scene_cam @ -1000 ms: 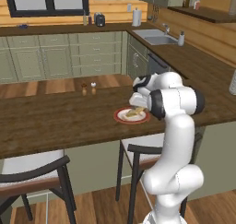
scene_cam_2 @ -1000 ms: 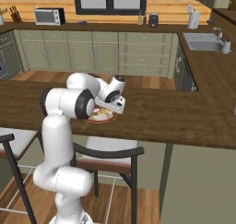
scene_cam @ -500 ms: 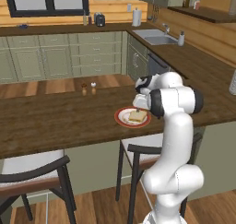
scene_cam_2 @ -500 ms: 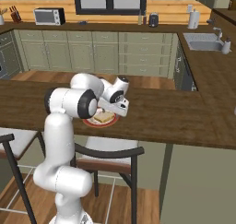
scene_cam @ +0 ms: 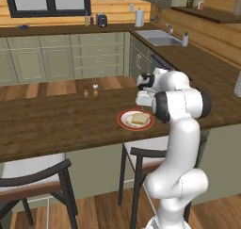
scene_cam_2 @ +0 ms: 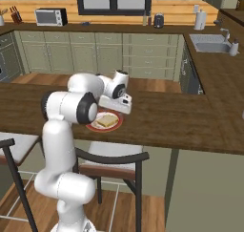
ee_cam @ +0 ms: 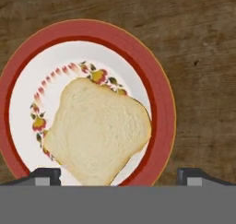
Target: Start the toaster. Once the lever pops up, take the bread to the plate on the dining counter.
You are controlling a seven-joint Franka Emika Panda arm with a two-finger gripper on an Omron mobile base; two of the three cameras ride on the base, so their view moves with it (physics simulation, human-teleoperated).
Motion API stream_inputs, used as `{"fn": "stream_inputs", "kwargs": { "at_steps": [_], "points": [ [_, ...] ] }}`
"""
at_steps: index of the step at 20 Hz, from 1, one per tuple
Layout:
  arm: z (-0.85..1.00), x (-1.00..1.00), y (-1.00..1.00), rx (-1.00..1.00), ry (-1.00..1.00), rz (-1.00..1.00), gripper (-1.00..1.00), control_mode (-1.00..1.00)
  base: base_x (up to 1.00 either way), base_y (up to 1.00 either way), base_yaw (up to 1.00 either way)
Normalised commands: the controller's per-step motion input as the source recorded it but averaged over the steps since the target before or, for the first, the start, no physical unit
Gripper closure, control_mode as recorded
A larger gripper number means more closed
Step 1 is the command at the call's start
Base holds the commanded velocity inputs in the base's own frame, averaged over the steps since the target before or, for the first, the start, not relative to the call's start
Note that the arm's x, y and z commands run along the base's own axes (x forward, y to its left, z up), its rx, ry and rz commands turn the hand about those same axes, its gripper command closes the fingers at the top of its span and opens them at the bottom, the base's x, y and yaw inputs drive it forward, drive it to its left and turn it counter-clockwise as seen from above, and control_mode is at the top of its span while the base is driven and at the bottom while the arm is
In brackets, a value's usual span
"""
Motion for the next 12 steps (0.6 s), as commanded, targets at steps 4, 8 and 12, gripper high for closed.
{"fn": "stream_inputs", "kwargs": {
  "at_steps": [4, 8, 12],
  "points": [
    [0.56, -0.88, 0.33, -0.2, -0.12, 0.03, -1.0, -1.0, 0.0, 0.0, 0.0],
    [0.71, -1.0, 0.32, -0.19, -0.2, 0.03, -1.0, -1.0, 0.0, 0.0, 0.0],
    [0.76, -1.0, 0.32, -0.14, -0.3, 0.04, -1.0, -1.0, 0.0, 0.0, 0.0]
  ]
}}
